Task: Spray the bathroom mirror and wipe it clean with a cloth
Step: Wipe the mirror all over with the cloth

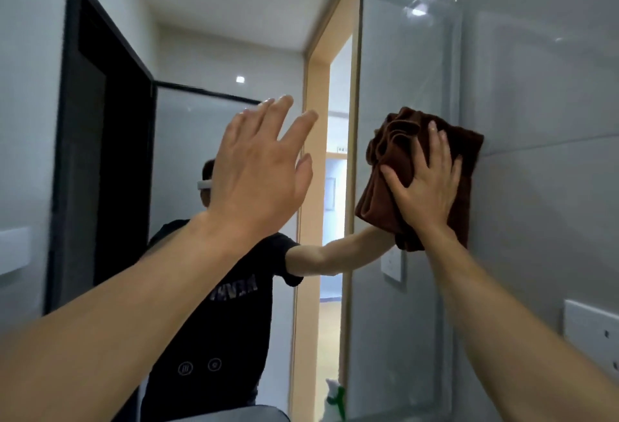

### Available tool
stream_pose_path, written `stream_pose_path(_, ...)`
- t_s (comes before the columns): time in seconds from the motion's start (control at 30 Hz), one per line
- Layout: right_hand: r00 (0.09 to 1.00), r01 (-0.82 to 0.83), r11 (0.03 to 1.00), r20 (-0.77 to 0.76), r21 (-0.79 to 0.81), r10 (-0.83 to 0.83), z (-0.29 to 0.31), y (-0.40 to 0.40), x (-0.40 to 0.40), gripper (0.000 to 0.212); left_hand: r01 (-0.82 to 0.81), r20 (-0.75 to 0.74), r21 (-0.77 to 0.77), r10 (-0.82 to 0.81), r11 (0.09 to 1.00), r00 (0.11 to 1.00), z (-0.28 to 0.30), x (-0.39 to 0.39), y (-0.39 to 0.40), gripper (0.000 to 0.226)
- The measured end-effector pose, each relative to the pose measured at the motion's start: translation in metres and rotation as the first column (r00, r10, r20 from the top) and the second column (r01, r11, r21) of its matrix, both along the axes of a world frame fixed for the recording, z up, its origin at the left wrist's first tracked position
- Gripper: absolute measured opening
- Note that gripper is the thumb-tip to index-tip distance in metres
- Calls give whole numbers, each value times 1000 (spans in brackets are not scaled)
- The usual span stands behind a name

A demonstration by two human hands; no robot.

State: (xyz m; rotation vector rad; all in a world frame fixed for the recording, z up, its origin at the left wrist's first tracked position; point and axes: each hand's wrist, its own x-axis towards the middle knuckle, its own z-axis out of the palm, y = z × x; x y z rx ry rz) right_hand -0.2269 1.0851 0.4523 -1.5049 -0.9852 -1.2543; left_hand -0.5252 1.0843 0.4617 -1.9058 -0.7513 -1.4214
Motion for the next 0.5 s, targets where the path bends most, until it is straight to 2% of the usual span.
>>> stream_pose_path(0.1,999,-30,999,-44,32,31,-5,7,-30,78,-94,42,-39,96,995,995,-10,-32,17,54)
stream_pose_path(0.2,998,-51,998,-23,22,51,-14,20,-83,78,-175,112,-108,187,979,976,-22,-84,39,55)
stream_pose_path(0.3,995,-84,997,48,-3,84,-17,37,-154,77,-243,157,-171,270,955,950,-40,-143,53,58)
stream_pose_path(0.5,956,-169,982,229,-86,184,-21,73,-311,75,-252,305,-328,354,911,884,-87,-262,57,53)
